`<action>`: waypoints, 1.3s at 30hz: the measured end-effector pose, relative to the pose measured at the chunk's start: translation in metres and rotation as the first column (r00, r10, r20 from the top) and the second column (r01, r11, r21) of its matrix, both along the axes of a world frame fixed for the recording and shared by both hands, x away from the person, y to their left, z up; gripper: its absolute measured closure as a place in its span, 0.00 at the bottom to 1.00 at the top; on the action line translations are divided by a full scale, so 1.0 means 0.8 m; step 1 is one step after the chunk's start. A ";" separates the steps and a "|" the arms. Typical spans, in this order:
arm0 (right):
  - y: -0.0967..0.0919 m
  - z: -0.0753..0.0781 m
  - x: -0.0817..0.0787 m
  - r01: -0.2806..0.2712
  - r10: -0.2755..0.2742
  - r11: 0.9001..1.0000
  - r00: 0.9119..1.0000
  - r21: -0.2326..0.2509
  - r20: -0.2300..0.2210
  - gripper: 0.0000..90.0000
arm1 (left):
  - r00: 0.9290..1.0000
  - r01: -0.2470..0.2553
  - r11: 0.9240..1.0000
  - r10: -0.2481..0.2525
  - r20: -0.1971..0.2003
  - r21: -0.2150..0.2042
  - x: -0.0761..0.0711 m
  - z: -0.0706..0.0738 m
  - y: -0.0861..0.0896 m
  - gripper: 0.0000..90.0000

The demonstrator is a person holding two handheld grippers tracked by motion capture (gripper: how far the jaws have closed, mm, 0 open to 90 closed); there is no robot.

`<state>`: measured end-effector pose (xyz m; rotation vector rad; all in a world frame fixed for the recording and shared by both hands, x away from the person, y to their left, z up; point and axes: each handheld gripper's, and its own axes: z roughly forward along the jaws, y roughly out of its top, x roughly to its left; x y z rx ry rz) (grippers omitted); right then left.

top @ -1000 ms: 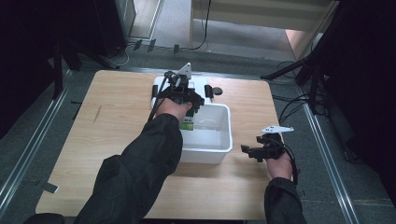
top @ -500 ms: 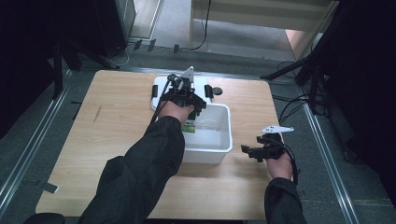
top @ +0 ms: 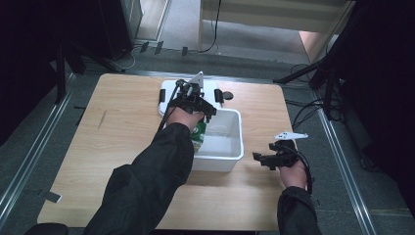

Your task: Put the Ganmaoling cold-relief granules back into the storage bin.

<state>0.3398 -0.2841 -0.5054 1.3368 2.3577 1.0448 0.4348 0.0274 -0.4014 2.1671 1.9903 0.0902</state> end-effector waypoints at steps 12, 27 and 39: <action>-0.001 0.000 0.000 -0.003 0.003 1.000 1.000 -0.005 0.002 0.18 | 0.999 0.022 1.000 -0.022 0.025 -0.014 -0.005 0.017 0.003 0.04; -0.002 -0.002 0.000 -0.003 0.003 1.000 1.000 -0.007 -0.009 0.18 | 0.995 0.066 0.998 -0.064 0.083 -0.021 -0.011 0.072 0.032 0.04; -0.002 -0.004 -0.001 -0.010 0.010 1.000 1.000 -0.016 -0.016 0.18 | 0.992 0.066 0.997 -0.061 0.112 -0.037 -0.015 0.089 0.091 0.04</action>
